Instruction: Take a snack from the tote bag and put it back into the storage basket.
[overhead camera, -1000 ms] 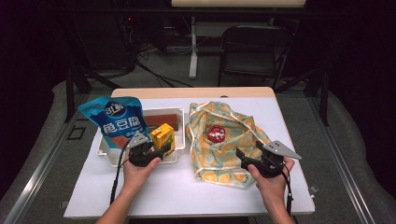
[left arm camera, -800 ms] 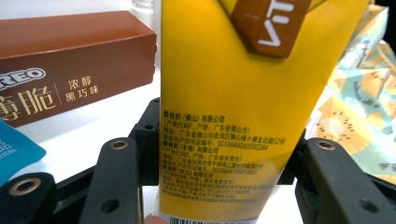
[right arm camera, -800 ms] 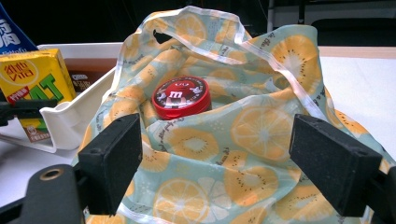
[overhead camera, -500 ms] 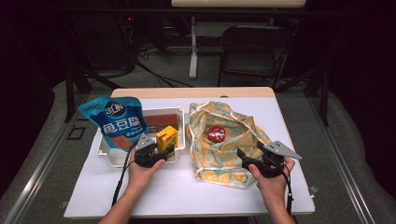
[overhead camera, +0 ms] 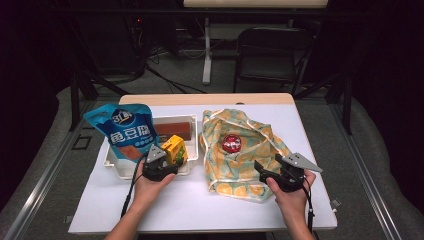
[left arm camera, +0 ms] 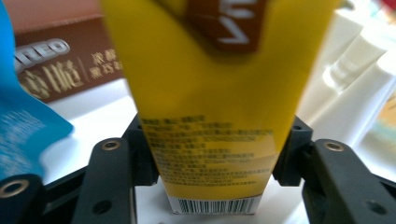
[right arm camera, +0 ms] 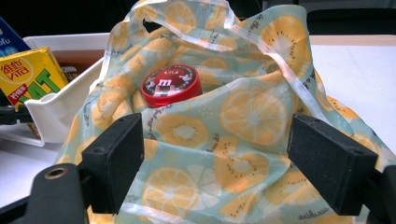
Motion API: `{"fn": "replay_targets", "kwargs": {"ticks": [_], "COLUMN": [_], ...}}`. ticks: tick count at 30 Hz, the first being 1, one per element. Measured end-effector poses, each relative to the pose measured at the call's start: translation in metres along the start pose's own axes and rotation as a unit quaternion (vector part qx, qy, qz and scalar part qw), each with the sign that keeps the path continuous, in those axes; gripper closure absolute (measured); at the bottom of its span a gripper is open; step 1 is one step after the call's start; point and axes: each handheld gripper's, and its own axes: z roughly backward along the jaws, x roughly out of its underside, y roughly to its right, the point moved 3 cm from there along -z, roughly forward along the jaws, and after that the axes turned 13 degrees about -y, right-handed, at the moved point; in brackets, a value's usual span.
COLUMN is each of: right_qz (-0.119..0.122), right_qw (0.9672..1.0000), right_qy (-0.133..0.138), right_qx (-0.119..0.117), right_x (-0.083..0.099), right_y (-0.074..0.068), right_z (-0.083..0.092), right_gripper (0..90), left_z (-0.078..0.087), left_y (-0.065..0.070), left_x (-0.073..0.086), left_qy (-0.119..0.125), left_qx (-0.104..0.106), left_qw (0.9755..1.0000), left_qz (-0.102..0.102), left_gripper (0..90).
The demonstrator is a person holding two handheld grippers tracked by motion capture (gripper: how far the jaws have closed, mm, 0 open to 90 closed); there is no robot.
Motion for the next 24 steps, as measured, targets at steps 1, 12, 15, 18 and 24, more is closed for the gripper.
{"fn": "replay_targets", "kwargs": {"ticks": [1, 12, 15, 18, 24], "right_qz": [0.000, -0.006, -0.006, -0.007, -0.004], "right_qw": [1.0000, 1.0000, 1.0000, 1.0000, 1.0000], "right_qy": [-0.002, -0.004, -0.004, 0.000, -0.007], "right_qx": [0.001, 0.006, 0.004, 0.003, 0.003], "right_x": [0.000, 0.003, 0.003, 0.003, 0.003], "right_y": [0.001, 0.005, 0.006, 0.007, 0.007], "right_z": [0.000, -0.002, -0.001, -0.001, -0.003], "right_gripper": [18.3, 18.9, 19.1, 19.1, 19.1], "left_z": [-0.001, 0.001, 0.009, 0.023, 0.049], "left_y": [0.002, 0.003, 0.003, 0.002, -0.005], "left_x": [-0.001, 0.000, 0.002, 0.004, 0.016], "left_qy": [0.000, -0.011, 0.000, 0.012, 0.037], "left_qx": [-0.005, 0.015, 0.023, 0.025, 0.032], "left_qw": [0.9999, 0.9998, 0.9997, 0.9992, 0.9957], "left_qz": [-0.009, -0.003, 0.012, 0.030, 0.079], "left_gripper": [48.4, 33.4, 23.7, 22.2, 32.8]}}
